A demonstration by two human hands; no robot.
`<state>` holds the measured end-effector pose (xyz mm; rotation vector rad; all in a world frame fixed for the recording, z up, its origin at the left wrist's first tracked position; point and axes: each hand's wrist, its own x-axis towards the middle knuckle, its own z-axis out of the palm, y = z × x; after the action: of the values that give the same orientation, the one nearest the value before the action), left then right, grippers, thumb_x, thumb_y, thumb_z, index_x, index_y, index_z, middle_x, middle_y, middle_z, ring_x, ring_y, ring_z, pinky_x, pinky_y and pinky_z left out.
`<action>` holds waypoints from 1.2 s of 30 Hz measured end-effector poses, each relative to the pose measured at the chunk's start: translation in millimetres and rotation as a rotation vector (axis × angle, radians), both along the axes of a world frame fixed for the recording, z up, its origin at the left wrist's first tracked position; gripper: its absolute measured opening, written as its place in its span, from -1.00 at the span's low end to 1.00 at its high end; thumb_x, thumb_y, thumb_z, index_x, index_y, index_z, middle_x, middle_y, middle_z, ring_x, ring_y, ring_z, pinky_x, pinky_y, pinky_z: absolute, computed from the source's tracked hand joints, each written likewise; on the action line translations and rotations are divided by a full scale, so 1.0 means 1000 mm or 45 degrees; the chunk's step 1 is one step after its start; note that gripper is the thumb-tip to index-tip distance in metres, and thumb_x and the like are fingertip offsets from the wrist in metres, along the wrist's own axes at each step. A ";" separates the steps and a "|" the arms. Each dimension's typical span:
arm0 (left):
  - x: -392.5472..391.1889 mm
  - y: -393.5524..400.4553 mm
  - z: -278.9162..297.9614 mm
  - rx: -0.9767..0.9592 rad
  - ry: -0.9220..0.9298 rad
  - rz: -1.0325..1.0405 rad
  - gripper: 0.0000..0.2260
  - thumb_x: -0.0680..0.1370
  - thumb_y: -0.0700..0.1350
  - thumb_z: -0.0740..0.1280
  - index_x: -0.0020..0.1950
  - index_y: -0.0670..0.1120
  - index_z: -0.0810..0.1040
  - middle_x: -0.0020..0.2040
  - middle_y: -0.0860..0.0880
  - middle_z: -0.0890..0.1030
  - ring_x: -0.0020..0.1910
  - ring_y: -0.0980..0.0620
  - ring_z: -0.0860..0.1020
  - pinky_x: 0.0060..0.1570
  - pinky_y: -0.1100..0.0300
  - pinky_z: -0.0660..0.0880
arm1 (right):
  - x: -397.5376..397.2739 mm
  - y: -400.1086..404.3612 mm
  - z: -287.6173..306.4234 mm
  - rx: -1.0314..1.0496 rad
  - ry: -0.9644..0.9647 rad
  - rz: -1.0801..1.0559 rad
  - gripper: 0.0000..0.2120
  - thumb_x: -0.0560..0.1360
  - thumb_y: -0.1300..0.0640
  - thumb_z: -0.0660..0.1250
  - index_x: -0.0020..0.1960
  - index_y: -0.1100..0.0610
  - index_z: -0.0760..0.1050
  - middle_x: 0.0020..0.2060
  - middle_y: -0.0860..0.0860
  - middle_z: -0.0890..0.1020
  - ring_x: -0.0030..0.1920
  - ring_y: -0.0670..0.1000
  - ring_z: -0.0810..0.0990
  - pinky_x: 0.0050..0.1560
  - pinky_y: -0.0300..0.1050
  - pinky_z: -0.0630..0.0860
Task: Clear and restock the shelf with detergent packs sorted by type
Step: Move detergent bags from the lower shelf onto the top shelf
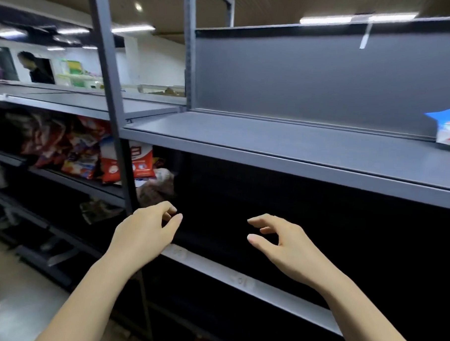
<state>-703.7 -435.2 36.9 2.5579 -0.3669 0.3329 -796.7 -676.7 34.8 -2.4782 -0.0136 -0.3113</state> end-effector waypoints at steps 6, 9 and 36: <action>0.052 0.089 -0.016 0.045 0.080 0.093 -0.83 0.57 0.14 0.18 0.06 0.14 0.49 -0.10 0.23 0.54 -0.08 0.14 0.52 -0.19 0.18 0.39 | 0.072 0.084 -0.011 0.006 0.059 0.092 -0.65 0.54 -0.08 0.26 0.32 -0.12 0.42 0.23 -0.23 0.49 0.20 -0.24 0.45 0.13 -0.31 0.36; 0.074 0.124 -0.023 0.039 0.108 0.139 -0.81 0.58 0.14 0.17 0.09 0.13 0.49 -0.08 0.22 0.54 -0.07 0.13 0.52 -0.20 0.19 0.38 | 0.104 0.117 -0.016 -0.001 0.079 0.141 -0.65 0.54 -0.09 0.26 0.31 -0.13 0.43 0.23 -0.22 0.50 0.20 -0.23 0.45 0.14 -0.29 0.37; 0.371 0.324 -0.055 0.078 0.226 0.319 -0.76 0.61 0.12 0.13 0.17 0.09 0.48 -0.03 0.17 0.52 -0.13 0.10 0.54 -0.21 0.20 0.47 | 0.419 0.330 -0.068 0.127 0.197 0.277 -0.51 0.54 -0.07 0.29 0.43 -0.04 0.28 0.35 -0.11 0.42 0.26 -0.10 0.47 0.26 -0.17 0.40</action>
<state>-333.2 -111.0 -17.9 2.6724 0.0093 0.1846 -378.1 -346.8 -32.9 -2.3687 -0.1970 -0.0263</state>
